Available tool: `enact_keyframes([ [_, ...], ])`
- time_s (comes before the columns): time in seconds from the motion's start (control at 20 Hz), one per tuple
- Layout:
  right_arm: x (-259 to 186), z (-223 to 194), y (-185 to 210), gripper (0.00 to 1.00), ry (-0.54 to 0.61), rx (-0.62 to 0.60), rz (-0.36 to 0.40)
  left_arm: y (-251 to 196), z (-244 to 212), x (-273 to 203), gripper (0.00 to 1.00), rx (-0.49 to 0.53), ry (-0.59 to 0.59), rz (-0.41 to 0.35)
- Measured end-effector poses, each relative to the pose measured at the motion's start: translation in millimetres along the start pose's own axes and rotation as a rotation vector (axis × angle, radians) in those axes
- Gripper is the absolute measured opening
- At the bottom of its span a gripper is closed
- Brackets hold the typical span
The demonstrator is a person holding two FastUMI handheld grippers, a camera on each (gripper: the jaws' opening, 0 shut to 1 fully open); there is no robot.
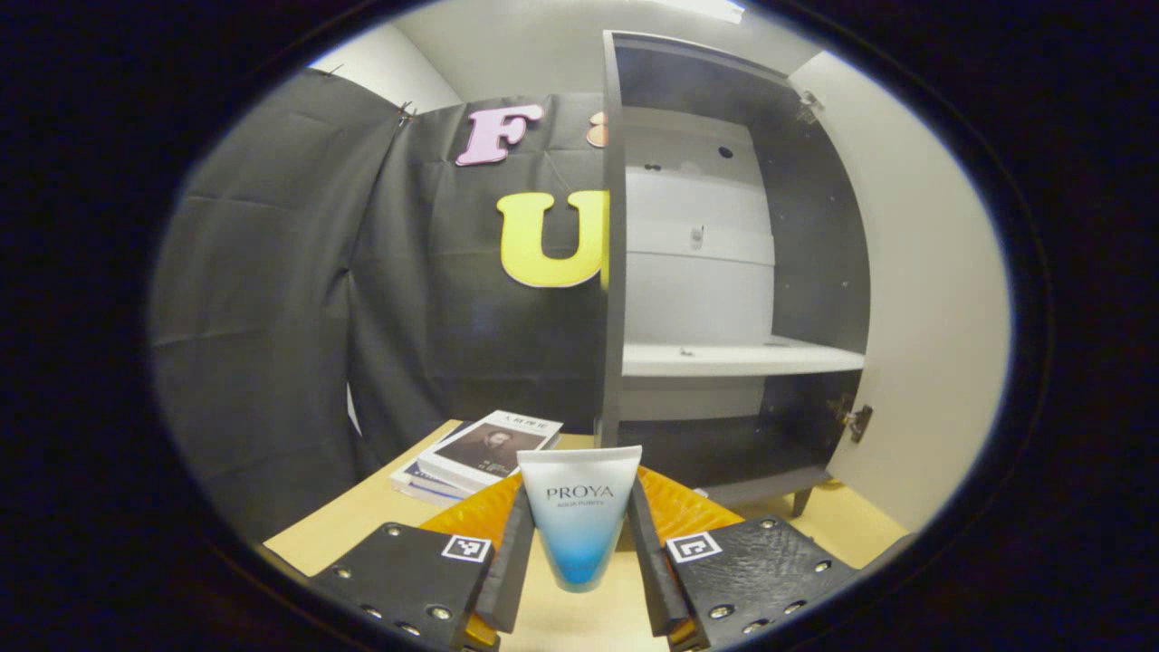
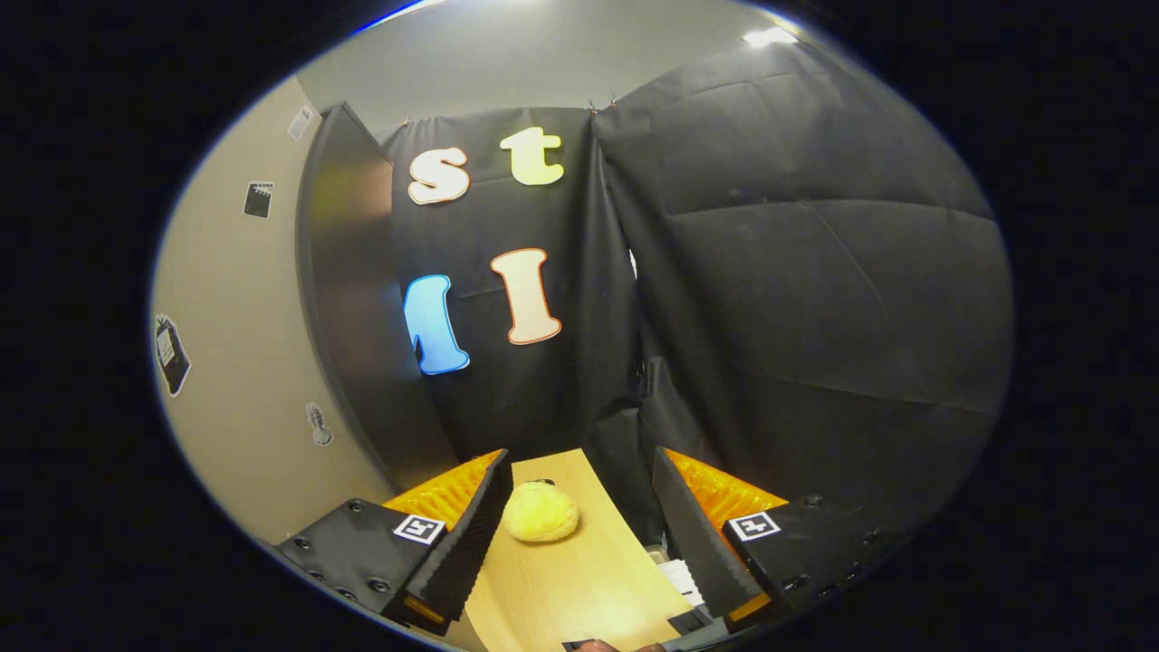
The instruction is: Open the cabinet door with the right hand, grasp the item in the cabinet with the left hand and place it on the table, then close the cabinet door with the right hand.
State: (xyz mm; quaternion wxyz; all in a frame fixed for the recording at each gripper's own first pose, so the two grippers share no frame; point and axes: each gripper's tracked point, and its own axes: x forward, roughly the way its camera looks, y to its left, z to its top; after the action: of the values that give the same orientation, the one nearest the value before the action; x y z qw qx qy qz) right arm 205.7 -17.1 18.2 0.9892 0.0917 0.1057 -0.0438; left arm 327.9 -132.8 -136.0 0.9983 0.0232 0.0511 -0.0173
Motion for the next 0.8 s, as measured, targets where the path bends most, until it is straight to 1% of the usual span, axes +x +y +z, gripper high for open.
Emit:
enact_keyframes([
  [0.15, -6, -10, -7, 0.98, 0.039, 0.046, -0.014, 8, -23, -3, 0.55, 0.053, 0.028, -0.01],
  [0.25, -10, -13, -9, 0.98, 0.048, 0.061, -0.019, 6, -34, -6, 0.55, 0.052, 0.031, -0.023],
  [0.35, -14, -15, -13, 0.98, 0.046, 0.05, -0.035, 5, -47, -7, 0.55, 0.053, 0.046, -0.027],
  [0.5, -21, -18, -6, 0.98, 0.037, 0.033, 0.006, 5, -61, -12, 0.55, 0.034, 0.06, -0.022],
  [0.65, -23, -23, -14, 0.98, 0.044, 0.047, -0.012, 1, -72, -9, 0.55, -0.019, 0.074, -0.017],
  [0.8, -22, -29, -23, 0.98, 0.05, 0.053, -0.044, 1, -77, -13, 0.56, -0.029, 0.079, -0.004],
])
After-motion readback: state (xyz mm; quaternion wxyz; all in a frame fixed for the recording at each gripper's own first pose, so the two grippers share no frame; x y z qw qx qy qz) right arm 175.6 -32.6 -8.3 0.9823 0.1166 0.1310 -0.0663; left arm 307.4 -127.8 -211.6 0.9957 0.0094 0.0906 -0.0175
